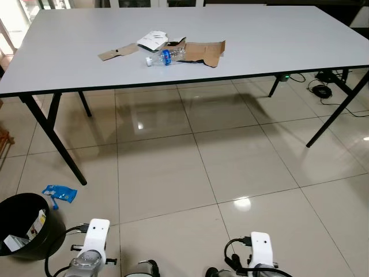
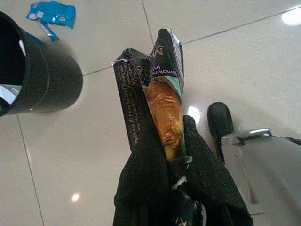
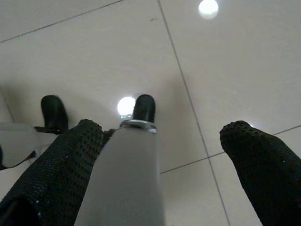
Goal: Picking trash to rubbish bin
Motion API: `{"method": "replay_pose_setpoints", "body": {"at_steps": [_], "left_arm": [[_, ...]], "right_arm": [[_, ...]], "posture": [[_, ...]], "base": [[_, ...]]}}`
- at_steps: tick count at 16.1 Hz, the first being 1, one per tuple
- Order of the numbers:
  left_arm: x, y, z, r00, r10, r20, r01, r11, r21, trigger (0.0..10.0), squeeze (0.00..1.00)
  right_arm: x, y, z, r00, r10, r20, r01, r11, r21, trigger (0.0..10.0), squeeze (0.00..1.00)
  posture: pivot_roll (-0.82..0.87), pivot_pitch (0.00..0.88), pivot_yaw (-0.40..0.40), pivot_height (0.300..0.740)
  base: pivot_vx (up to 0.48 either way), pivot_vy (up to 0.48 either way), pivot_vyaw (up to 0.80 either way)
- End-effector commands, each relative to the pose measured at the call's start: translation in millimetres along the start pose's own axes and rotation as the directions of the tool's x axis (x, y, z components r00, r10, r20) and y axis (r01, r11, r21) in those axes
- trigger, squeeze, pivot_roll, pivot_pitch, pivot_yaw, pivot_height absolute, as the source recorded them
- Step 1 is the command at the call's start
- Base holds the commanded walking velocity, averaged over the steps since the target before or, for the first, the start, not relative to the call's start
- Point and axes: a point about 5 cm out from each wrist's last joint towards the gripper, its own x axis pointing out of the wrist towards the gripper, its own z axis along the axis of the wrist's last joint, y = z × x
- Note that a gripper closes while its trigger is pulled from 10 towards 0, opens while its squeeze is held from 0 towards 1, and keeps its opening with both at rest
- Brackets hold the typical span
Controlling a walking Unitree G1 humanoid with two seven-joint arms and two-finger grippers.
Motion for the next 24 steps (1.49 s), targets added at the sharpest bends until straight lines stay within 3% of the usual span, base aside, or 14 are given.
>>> {"method": "replay_pose_setpoints", "body": {"at_steps": [1, 6, 9, 17, 24], "left_arm": [[-1.1, 1.8, -7, 1.0, 0.007, -0.014, -0.008, 1.0, -0.008, 10.0, 0.0], [-0.2, 1.5, 1, 1.0, 0.001, 0.021, 0.001, 0.998, -0.069, 10.0, 0.0], [0.5, 3.5, 7, 0.999, -0.003, 0.033, 0.004, 0.999, -0.052, 10.0, 0.0], [0.2, 13.9, 8, 0.999, 0.01, 0.033, -0.01, 1.0, -0.023, 10.0, 0.0], [0.5, 7.2, 7, 1.0, 0.0, 0.03, 0.001, 1.0, -0.023, 10.0, 0.0]], "right_arm": [[-1.1, -8.8, -5, 0.999, -0.03, -0.014, 0.03, 0.999, -0.016, 10.0, 0.0], [-2.6, -31.4, 8, 0.997, -0.071, 0.031, 0.072, 0.997, -0.029, 10.0, 0.0], [-3.9, -39.8, 8, 0.995, -0.098, 0.036, 0.098, 0.995, -0.006, 10.0, 0.0], [-2.5, -24.6, 0, 0.997, -0.077, 0.027, 0.076, 0.997, 0.034, 10.0, 0.0], [-2.4, -18.1, -6, 0.998, -0.069, 0.012, 0.068, 0.997, 0.041, 10.0, 0.0]], "posture": [[-0.02, 0.109, -0.031, 0.74], [-0.02, 0.113, -0.018, 0.74], [-0.02, 0.12, 0.004, 0.74], [-0.02, 0.137, 0.034, 0.74], [-0.02, 0.144, 0.018, 0.74]], "base": [[0.0, 0.0, 0.0], [0.0, 0.0, 0.0], [0.0, 0.0, 0.0], [0.0, 0.0, 0.0], [0.0, 0.0, 0.0]]}}
